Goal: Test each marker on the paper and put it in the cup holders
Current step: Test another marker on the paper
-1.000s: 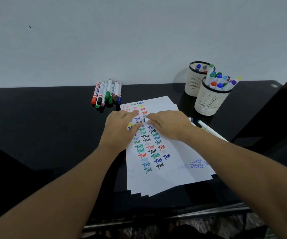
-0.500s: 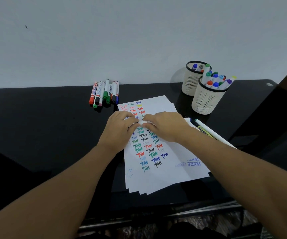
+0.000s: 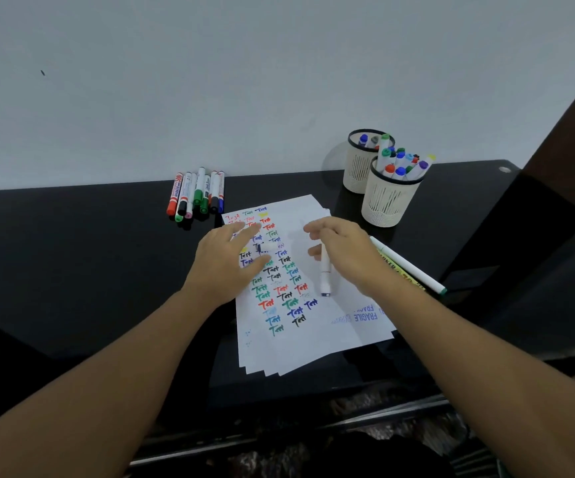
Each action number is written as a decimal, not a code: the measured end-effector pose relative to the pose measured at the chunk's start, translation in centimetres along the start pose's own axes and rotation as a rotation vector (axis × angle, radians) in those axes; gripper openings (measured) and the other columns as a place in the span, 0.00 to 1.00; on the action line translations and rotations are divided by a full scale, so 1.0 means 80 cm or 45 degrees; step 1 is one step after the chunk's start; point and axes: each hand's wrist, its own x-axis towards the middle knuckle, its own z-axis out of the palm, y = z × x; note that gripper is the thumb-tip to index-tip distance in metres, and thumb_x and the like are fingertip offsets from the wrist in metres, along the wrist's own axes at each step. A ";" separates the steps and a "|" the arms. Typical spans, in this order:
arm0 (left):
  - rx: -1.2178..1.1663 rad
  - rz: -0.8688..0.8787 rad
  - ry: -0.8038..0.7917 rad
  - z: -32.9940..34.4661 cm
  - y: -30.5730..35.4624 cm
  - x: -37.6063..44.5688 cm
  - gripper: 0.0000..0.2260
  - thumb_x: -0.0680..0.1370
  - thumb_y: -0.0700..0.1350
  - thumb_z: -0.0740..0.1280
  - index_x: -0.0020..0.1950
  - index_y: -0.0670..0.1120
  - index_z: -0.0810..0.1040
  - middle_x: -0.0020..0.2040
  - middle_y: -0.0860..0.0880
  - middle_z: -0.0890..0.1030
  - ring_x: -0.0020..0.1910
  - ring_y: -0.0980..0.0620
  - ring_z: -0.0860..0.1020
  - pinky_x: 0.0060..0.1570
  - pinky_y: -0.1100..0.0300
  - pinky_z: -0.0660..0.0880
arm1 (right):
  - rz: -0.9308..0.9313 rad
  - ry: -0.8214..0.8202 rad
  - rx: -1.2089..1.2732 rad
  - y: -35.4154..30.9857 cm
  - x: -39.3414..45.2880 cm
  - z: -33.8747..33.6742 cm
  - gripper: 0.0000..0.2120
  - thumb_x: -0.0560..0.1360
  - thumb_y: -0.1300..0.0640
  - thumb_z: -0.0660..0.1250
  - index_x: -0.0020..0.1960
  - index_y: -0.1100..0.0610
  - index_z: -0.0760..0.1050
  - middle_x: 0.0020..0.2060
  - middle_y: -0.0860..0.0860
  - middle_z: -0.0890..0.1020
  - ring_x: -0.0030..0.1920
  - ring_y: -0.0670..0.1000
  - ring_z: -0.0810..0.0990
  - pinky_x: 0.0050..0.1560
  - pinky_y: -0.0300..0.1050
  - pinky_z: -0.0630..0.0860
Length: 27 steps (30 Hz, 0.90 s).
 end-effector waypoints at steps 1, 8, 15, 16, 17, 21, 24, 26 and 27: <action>0.030 -0.016 -0.045 -0.004 0.005 -0.002 0.33 0.75 0.68 0.62 0.77 0.56 0.68 0.74 0.47 0.71 0.73 0.45 0.67 0.71 0.41 0.65 | 0.027 -0.022 0.102 0.002 -0.006 0.000 0.17 0.83 0.64 0.57 0.61 0.47 0.80 0.56 0.46 0.81 0.51 0.46 0.85 0.59 0.48 0.82; 0.006 -0.003 -0.445 -0.030 0.041 -0.056 0.37 0.71 0.78 0.56 0.79 0.68 0.56 0.81 0.51 0.55 0.79 0.50 0.50 0.77 0.44 0.53 | -0.070 0.020 0.205 0.029 -0.051 0.011 0.12 0.80 0.62 0.70 0.56 0.46 0.73 0.54 0.53 0.80 0.49 0.50 0.85 0.52 0.44 0.81; 0.173 0.028 -0.552 -0.016 0.043 -0.082 0.38 0.68 0.82 0.46 0.77 0.71 0.55 0.83 0.52 0.50 0.81 0.50 0.46 0.79 0.45 0.43 | -0.118 0.219 0.337 0.045 -0.099 0.006 0.15 0.84 0.43 0.60 0.54 0.50 0.81 0.32 0.47 0.77 0.35 0.44 0.76 0.41 0.38 0.75; 0.174 0.025 -0.547 -0.015 0.042 -0.082 0.38 0.69 0.82 0.46 0.77 0.71 0.55 0.83 0.52 0.51 0.81 0.50 0.46 0.79 0.45 0.43 | -0.105 0.234 0.332 0.052 -0.104 0.006 0.14 0.84 0.44 0.61 0.53 0.50 0.82 0.33 0.47 0.79 0.36 0.44 0.77 0.44 0.39 0.77; 0.180 0.023 -0.547 -0.015 0.042 -0.082 0.38 0.69 0.82 0.47 0.77 0.71 0.55 0.83 0.53 0.51 0.81 0.50 0.46 0.79 0.46 0.42 | -0.095 0.223 0.315 0.057 -0.109 0.005 0.12 0.84 0.47 0.63 0.52 0.49 0.82 0.34 0.47 0.82 0.38 0.45 0.80 0.49 0.44 0.80; 0.206 0.019 -0.535 -0.014 0.041 -0.080 0.38 0.68 0.83 0.46 0.77 0.72 0.55 0.83 0.53 0.51 0.81 0.50 0.47 0.79 0.46 0.44 | -0.136 0.141 0.183 0.064 -0.120 0.006 0.04 0.80 0.50 0.70 0.50 0.47 0.83 0.42 0.46 0.86 0.46 0.47 0.84 0.54 0.54 0.82; 0.192 0.004 -0.535 -0.014 0.043 -0.081 0.39 0.67 0.83 0.46 0.76 0.72 0.56 0.83 0.53 0.52 0.81 0.50 0.47 0.79 0.45 0.45 | -0.180 0.141 0.143 0.066 -0.125 0.006 0.02 0.79 0.51 0.73 0.50 0.48 0.82 0.43 0.44 0.85 0.44 0.45 0.82 0.48 0.44 0.79; 0.193 0.004 -0.533 -0.015 0.043 -0.082 0.40 0.67 0.84 0.45 0.77 0.71 0.56 0.83 0.53 0.52 0.81 0.50 0.47 0.79 0.45 0.45 | -0.157 0.106 0.114 0.070 -0.128 0.006 0.02 0.80 0.50 0.71 0.52 0.47 0.81 0.44 0.44 0.85 0.46 0.44 0.82 0.48 0.40 0.78; 0.197 0.006 -0.535 -0.015 0.042 -0.082 0.40 0.67 0.83 0.45 0.77 0.71 0.56 0.83 0.53 0.52 0.81 0.50 0.47 0.79 0.45 0.45 | -0.146 0.093 0.106 0.072 -0.130 0.006 0.02 0.81 0.50 0.70 0.53 0.47 0.80 0.44 0.44 0.84 0.46 0.43 0.82 0.48 0.37 0.77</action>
